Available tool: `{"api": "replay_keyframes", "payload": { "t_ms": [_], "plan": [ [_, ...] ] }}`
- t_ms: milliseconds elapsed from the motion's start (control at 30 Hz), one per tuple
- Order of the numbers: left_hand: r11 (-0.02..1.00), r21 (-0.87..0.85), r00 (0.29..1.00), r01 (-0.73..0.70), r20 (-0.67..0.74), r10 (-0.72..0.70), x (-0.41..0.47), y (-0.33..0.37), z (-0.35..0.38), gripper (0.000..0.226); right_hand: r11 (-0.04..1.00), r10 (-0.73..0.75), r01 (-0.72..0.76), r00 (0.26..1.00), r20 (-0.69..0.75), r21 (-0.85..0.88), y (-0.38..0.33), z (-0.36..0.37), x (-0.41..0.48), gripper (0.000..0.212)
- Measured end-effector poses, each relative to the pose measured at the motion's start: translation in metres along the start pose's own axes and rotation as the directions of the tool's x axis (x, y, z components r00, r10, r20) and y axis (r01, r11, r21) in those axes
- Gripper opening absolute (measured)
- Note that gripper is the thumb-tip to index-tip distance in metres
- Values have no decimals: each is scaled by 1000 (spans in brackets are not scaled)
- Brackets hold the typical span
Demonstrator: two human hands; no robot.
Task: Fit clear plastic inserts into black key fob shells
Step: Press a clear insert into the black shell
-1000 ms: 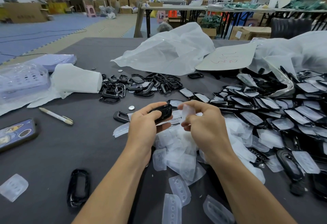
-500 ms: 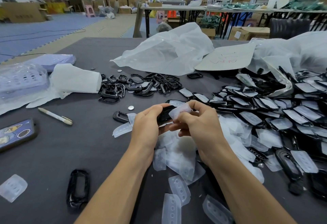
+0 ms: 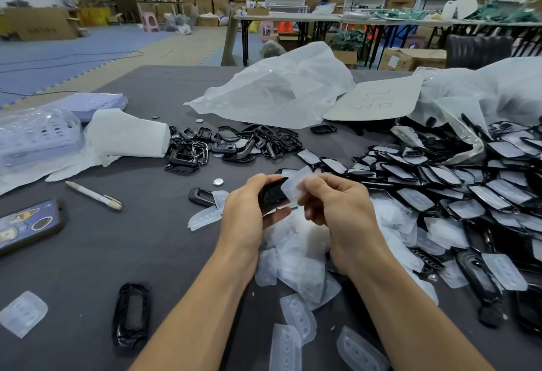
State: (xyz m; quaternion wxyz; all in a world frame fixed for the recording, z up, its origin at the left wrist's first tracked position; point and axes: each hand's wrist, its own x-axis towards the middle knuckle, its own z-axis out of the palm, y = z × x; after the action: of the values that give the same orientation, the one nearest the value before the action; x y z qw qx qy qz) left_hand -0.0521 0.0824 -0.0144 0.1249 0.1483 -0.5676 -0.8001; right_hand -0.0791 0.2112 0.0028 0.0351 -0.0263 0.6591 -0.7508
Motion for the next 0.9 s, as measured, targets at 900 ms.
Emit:
{"api": "replay_keyframes", "payload": {
  "t_ms": [900],
  "plan": [
    [969, -239, 993, 58, 112, -32, -16, -4, 25, 33, 942, -221, 182, 969, -112, -282, 15, 6, 0, 31]
  ]
}}
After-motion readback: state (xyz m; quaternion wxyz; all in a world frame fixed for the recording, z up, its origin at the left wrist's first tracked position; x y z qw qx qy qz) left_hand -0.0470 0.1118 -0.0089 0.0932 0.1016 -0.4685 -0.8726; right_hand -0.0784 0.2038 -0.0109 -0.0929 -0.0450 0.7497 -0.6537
